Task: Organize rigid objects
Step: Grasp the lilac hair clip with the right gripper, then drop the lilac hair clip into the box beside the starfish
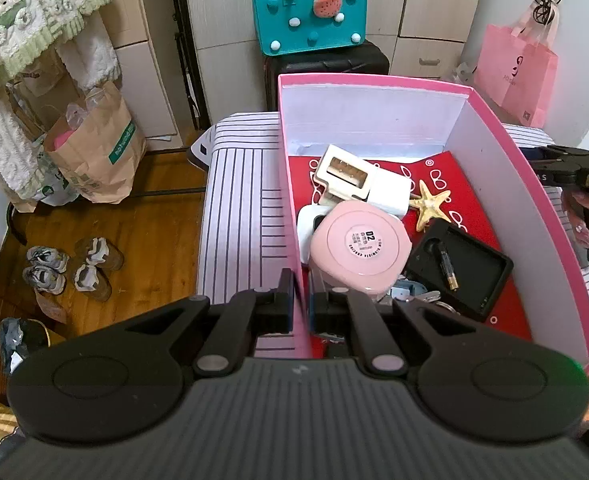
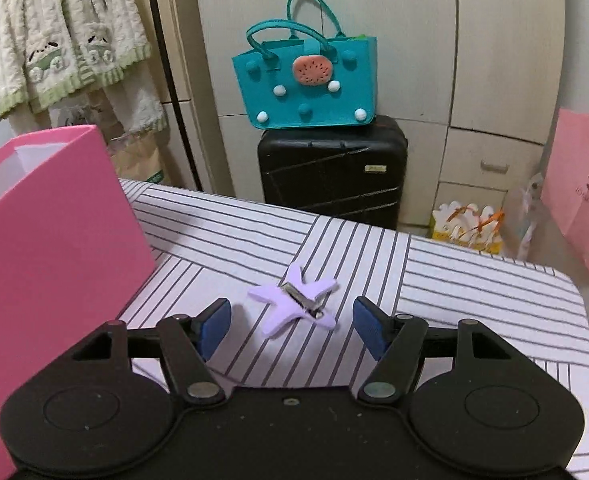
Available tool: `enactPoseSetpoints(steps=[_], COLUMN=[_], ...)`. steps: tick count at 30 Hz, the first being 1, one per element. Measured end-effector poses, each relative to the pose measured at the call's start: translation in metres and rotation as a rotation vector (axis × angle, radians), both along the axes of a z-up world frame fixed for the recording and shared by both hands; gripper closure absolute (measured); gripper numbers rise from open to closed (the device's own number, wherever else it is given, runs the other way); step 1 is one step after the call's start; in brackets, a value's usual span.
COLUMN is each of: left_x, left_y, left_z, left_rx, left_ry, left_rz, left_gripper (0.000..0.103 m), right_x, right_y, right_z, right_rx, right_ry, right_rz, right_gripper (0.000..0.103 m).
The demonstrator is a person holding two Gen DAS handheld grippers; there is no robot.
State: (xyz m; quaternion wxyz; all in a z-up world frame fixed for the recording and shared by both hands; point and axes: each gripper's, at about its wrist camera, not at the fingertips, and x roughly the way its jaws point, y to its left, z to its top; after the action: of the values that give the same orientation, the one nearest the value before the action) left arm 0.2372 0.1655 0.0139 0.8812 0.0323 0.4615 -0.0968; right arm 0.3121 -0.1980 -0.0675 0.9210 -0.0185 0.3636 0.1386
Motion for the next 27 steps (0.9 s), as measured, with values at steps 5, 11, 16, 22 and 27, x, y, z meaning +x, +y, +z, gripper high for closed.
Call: enactPoseSetpoints(steps=[5, 11, 16, 22, 27], left_x=[0.000, -0.002, -0.003, -0.005, -0.005], left_y=[0.000, 0.000, 0.001, 0.001, 0.000], left_z=[0.001, 0.001, 0.001, 0.002, 0.002], left_rx=[0.000, -0.001, 0.001, 0.000, 0.010], left_ry=[-0.003, -0.004, -0.011, -0.018, -0.015], left_rz=[0.005, 0.008, 0.008, 0.008, -0.003], left_gripper=[0.097, 0.097, 0.097, 0.097, 0.097], right_x=[-0.002, -0.018, -0.040, -0.070, -0.086], right_y=[0.001, -0.004, -0.001, 0.025, 0.062], right_z=[0.002, 0.011, 0.038, 0.088, 0.119], right_rx=[-0.009, 0.050, 0.104, 0.151, 0.186], right_ry=[-0.008, 0.004, -0.026, -0.102, -0.098], right_rz=[-0.005, 0.003, 0.043, 0.178, 0.328], right_gripper=[0.061, 0.062, 0.062, 0.061, 0.061])
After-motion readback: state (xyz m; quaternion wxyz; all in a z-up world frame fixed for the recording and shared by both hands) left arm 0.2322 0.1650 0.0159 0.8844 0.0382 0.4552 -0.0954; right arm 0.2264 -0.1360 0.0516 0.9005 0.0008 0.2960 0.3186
